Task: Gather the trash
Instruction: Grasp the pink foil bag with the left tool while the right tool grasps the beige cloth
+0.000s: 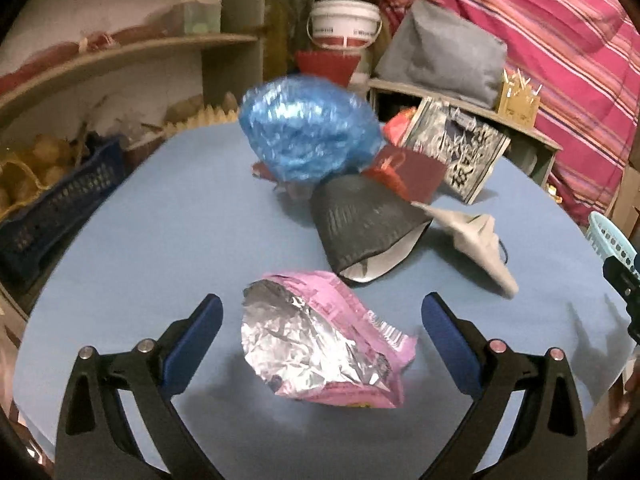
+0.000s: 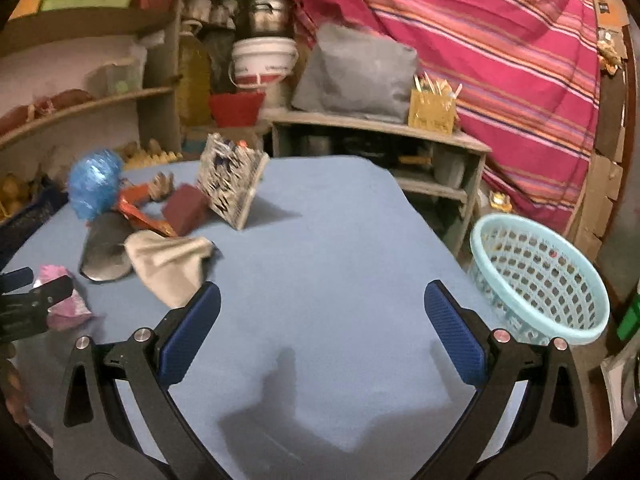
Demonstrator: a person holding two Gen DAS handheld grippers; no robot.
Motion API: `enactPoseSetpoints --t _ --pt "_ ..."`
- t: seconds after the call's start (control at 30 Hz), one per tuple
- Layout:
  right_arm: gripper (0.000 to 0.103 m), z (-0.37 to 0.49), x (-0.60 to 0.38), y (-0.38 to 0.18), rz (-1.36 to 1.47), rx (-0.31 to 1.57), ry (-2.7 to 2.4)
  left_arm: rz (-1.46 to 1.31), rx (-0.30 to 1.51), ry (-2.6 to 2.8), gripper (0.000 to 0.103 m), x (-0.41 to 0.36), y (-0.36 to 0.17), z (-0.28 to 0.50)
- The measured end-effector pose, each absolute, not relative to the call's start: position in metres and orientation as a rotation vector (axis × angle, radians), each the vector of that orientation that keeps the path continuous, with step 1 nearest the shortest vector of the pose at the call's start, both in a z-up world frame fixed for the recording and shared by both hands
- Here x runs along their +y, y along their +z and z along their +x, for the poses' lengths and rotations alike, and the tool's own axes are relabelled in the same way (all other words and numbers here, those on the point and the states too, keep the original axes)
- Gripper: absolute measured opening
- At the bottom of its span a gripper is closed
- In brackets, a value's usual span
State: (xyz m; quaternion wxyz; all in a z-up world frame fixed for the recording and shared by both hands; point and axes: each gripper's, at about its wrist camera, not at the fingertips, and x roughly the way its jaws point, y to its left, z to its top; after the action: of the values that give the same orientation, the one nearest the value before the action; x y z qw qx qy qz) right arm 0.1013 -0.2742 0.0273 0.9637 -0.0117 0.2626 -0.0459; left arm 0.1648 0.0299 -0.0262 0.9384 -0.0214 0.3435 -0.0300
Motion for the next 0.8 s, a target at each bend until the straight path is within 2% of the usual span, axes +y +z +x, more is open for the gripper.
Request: enactPoseSetpoints --t 0.03,0.07,0.13,0.2,0.27,0.3,0.33,0.37,0.47,0.67,0.8 --pt "0.099 0.105 -0.275 0.025 -0.005 0.550 -0.084 -0.046 0.717 -0.065 0.090 0.030 -0.029 0.167" --pt "0.099 0.106 -0.276 0.024 0.007 0.558 -0.079 -0.044 0.734 -0.068 0.079 0.031 -0.032 0.171" --pt "0.099 0.109 -0.277 0.023 0.023 0.571 -0.079 -0.056 0.782 -0.090 0.066 0.033 -0.039 0.176" --pt "0.099 0.112 -0.273 0.023 0.007 0.577 -0.085 -0.076 0.778 -0.109 0.060 0.037 -0.038 0.175" --pt "0.099 0.114 -0.268 0.023 -0.004 0.577 -0.087 -0.043 0.777 -0.126 0.033 0.037 -0.039 0.173" --pt "0.099 0.115 -0.266 0.024 -0.008 0.578 -0.087 -0.040 0.776 -0.134 0.031 0.038 -0.039 0.172" --pt "0.099 0.116 -0.264 0.025 -0.013 0.581 -0.088 -0.046 0.774 -0.142 0.024 0.039 -0.038 0.171" --pt "0.099 0.117 -0.262 0.025 -0.017 0.582 -0.088 -0.050 0.772 -0.147 0.013 0.040 -0.038 0.170" --pt "0.099 0.122 -0.253 0.029 -0.029 0.586 -0.082 -0.035 0.761 -0.155 0.009 0.041 -0.027 0.172" --pt "0.099 0.133 -0.226 0.037 -0.040 0.577 -0.051 0.054 0.567 -0.094 0.009 0.058 0.030 0.185" --pt "0.099 0.145 -0.200 0.027 -0.077 0.625 -0.022 -0.011 0.525 -0.036 0.009 0.089 0.037 0.200"
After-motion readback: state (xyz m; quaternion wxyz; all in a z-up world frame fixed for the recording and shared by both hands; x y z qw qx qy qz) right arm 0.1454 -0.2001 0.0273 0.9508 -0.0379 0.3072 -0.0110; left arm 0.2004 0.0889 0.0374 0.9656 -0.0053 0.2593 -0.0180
